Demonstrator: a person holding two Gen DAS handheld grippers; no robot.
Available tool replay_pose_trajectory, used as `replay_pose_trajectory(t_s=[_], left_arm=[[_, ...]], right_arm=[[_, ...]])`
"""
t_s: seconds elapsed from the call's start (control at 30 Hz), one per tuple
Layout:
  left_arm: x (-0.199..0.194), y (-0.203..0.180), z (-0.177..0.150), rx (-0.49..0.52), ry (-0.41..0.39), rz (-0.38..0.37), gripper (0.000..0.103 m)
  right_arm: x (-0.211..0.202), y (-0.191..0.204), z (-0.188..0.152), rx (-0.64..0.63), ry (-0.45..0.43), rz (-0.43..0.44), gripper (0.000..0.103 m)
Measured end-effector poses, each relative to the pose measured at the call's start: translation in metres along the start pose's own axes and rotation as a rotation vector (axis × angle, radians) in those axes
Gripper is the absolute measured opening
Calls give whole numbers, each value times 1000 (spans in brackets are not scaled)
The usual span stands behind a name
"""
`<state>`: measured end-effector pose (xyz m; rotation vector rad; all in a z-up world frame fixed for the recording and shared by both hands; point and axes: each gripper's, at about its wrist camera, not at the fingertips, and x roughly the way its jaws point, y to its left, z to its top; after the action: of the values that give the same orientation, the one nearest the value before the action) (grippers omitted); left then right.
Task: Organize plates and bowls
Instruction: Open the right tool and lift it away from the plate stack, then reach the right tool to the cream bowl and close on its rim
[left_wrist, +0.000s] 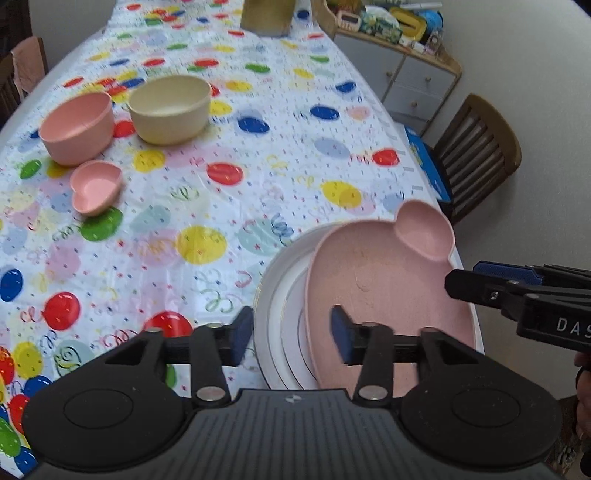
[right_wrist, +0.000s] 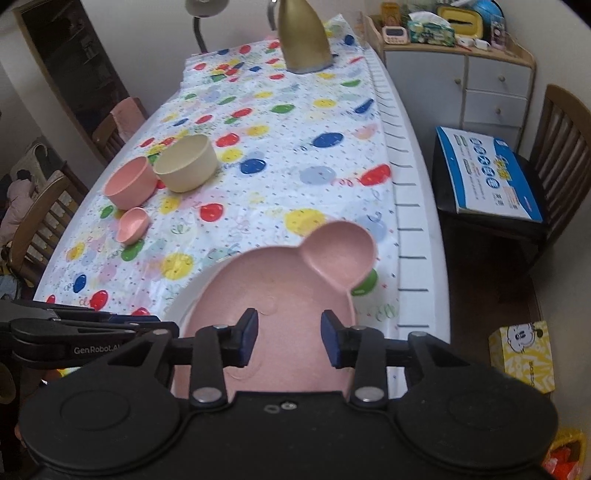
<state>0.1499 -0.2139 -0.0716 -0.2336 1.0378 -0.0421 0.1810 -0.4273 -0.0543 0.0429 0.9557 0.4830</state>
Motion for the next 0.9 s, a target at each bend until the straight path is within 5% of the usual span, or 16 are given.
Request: replay_pose_trajectory(t_s=[0.47, 0.9], left_arm=[[-51, 36, 32, -13, -176, 89, 61], [-52, 90, 83, 47, -251, 64, 76]], right_arm=[[-4, 68, 40, -146, -137, 26, 95], [10, 121, 79, -135, -266, -65, 102]])
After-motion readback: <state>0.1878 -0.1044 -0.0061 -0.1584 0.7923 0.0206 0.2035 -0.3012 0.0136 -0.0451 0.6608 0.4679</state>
